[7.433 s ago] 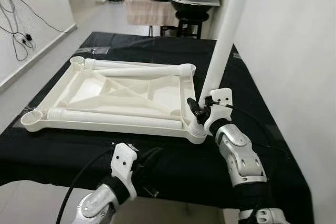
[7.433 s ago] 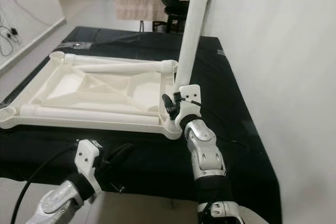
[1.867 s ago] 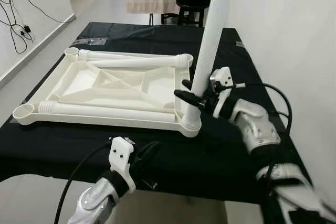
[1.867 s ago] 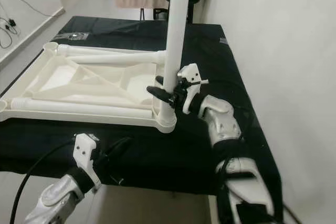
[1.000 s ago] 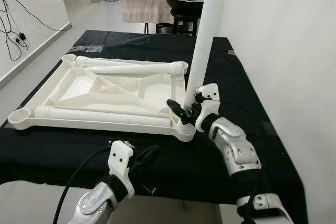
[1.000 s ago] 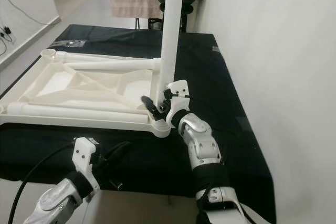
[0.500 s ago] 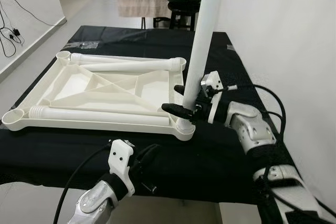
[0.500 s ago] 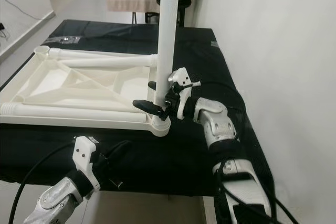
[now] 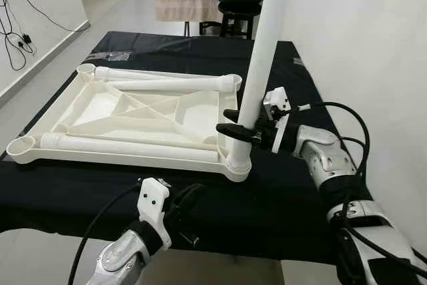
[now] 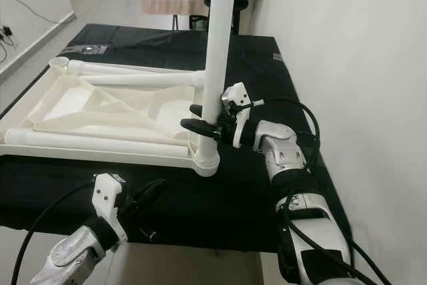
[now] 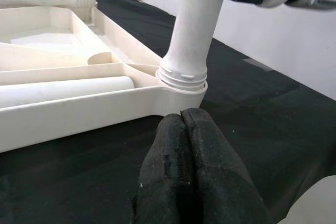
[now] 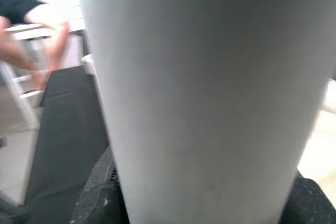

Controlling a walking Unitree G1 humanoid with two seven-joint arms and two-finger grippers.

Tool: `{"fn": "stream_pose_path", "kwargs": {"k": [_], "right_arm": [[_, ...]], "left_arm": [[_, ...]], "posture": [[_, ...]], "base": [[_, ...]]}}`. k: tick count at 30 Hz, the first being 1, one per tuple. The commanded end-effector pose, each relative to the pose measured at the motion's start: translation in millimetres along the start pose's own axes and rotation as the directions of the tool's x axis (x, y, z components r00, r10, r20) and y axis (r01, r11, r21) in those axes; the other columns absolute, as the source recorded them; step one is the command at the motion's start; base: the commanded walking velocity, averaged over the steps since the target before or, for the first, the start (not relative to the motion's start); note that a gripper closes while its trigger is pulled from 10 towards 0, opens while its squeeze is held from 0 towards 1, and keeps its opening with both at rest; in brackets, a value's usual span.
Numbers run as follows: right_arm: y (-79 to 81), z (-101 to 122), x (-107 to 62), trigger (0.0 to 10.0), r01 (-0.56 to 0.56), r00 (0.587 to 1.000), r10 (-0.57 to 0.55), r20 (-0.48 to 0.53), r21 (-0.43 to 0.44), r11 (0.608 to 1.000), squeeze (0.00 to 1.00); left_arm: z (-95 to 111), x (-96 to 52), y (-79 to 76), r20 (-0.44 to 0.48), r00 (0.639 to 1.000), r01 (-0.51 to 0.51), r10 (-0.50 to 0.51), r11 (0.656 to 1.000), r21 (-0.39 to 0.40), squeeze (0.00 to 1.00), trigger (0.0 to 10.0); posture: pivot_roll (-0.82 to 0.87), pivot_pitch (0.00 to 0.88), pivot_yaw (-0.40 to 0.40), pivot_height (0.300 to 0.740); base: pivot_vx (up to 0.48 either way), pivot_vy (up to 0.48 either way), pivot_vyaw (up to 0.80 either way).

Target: Building children table

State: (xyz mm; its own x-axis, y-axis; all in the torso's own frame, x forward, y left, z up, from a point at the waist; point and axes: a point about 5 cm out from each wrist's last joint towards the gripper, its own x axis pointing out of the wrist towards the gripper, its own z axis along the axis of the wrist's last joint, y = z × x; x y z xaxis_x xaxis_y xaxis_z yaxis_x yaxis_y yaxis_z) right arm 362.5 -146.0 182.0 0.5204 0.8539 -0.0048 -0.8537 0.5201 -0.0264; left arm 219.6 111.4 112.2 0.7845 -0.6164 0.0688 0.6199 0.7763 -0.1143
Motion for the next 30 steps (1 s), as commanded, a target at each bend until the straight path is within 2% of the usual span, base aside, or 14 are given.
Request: {"fn": "stream_pose_path", "kwargs": {"k": [1, 3, 5, 9, 14, 15, 16, 17, 18, 20, 21, 28, 29, 30], "right_arm": [[3.1, -21.5, -0.7, 0.0, 0.198, 0.979, -0.194, -0.055, 0.076, 0.977, 0.00], [10.7, -50.0, -2.7, 0.0, 0.631, 0.774, -0.616, -0.150, 0.096, 0.770, 0.00], [28.0, -59.9, 0.3, 0.0, 0.682, 0.729, -0.663, -0.168, 0.107, 0.723, 0.00], [53.2, -58.1, 17.9, 0.0, 0.625, 0.779, -0.613, -0.133, 0.094, 0.775, 0.00], [49.4, -53.3, 25.6, 0.0, 0.604, 0.796, -0.594, -0.118, 0.080, 0.793, 0.00], [45.9, -51.7, 25.9, 2.3, 0.612, 0.789, -0.601, -0.126, 0.075, 0.787, 0.00], [45.9, -51.7, 25.9, 2.3, 0.612, 0.789, -0.601, -0.126, 0.075, 0.787, 0.00], [44.2, -47.0, 26.2, 10.0, 0.619, 0.784, -0.609, -0.124, 0.080, 0.781, 0.00], [42.3, -41.3, 26.6, 10.0, 0.607, 0.793, -0.598, -0.116, 0.078, 0.791, 0.62], [41.3, -37.5, 27.0, 10.0, 0.596, 0.802, -0.588, -0.109, 0.076, 0.799, 0.62], [39.0, -31.1, 26.9, 10.0, 0.579, 0.815, -0.571, -0.102, 0.078, 0.812, 1.00], [29.2, -11.8, 31.6, 10.0, 0.417, 0.909, -0.417, -0.017, 0.084, 0.905, 1.00], [26.9, 0.6, 33.8, 10.0, 0.246, 0.969, -0.247, 0.021, 0.035, 0.969, 0.35], [26.9, 0.6, 33.8, 10.0, 0.246, 0.969, -0.247, 0.021, 0.035, 0.969, 0.35]], "left_arm": [[-0.2, -1.8, -0.7, -0.009, 1.000, 0.003, -0.003, 1.000, 0.005, 0.00, 10.0], [0.6, -2.6, 0.3, -0.009, 1.000, 0.003, -0.003, 1.000, 0.005, 0.00, 10.0], [0.8, -2.6, 0.6, -0.009, 1.000, 0.004, -0.004, 1.000, 0.005, 0.00, 10.0], [0.9, -1.9, 1.6, -0.012, 1.000, 0.005, -0.005, 1.000, 0.006, 0.00, 10.0], [0.7, -1.0, 1.6, -0.012, 1.000, 0.007, -0.006, 1.000, 0.006, 0.00, 10.0], [0.7, -0.6, 1.5, -0.010, 1.000, 0.006, -0.006, 1.000, 0.006, 0.00, 10.0], [0.7, -0.6, 1.5, -0.010, 1.000, 0.006, -0.006, 1.000, 0.006, 0.00, 10.0], [0.7, -0.1, 1.2, -0.009, 1.000, 0.004, -0.004, 1.000, 0.006, 0.00, 10.0], [0.7, 0.1, 0.8, -0.007, 1.000, 0.002, -0.002, 1.000, 0.006, 0.00, 10.0], [0.7, 0.3, 0.6, -0.006, 1.000, 0.001, -0.001, 1.000, 0.006, 0.00, 10.0], [0.8, 0.4, 0.2, -0.005, 1.000, 0.001, -0.001, 1.000, 0.006, 0.00, 10.0], [0.7, 0.9, -0.4, -0.003, 1.000, 0.004, -0.004, 1.000, 0.002, 0.00, 10.0], [0.6, 1.2, -0.3, -0.003, 1.000, 0.004, -0.004, 1.000, 0.001, 0.00, 10.0], [0.6, 1.2, -0.3, -0.003, 1.000, 0.004, -0.004, 1.000, 0.001, 0.00, 10.0]], "posture": [[0.06, 0.046, -0.065, 0.740], [0.06, 0.053, -0.063, 0.740], [0.06, 0.054, -0.060, 0.740], [0.06, 0.046, -0.050, 0.740], [0.06, 0.042, -0.059, 0.740], [0.06, 0.040, -0.061, 0.740], [0.06, 0.040, -0.061, 0.740], [0.06, 0.041, -0.064, 0.740], [0.06, 0.041, -0.066, 0.740], [0.06, 0.041, -0.066, 0.740], [0.06, 0.040, -0.066, 0.740], [0.06, 0.040, -0.068, 0.740], [0.06, 0.038, -0.071, 0.740], [0.06, 0.038, -0.071, 0.740]], "base": [[0.000, 0.000, 0.00], [0.000, 0.000, 0.00], [0.000, 0.000, 0.00], [0.000, 0.000, 0.00], [0.000, 0.000, 0.00], [0.000, 0.000, 0.00], [0.000, 0.000, 0.00], [0.000, 0.000, 0.00], [0.000, 0.000, 0.00], [0.000, 0.000, 0.00], [0.000, 0.000, 0.00], [0.000, 0.000, 0.00], [0.000, 0.000, 0.00], [0.000, 0.000, 0.00]]}}
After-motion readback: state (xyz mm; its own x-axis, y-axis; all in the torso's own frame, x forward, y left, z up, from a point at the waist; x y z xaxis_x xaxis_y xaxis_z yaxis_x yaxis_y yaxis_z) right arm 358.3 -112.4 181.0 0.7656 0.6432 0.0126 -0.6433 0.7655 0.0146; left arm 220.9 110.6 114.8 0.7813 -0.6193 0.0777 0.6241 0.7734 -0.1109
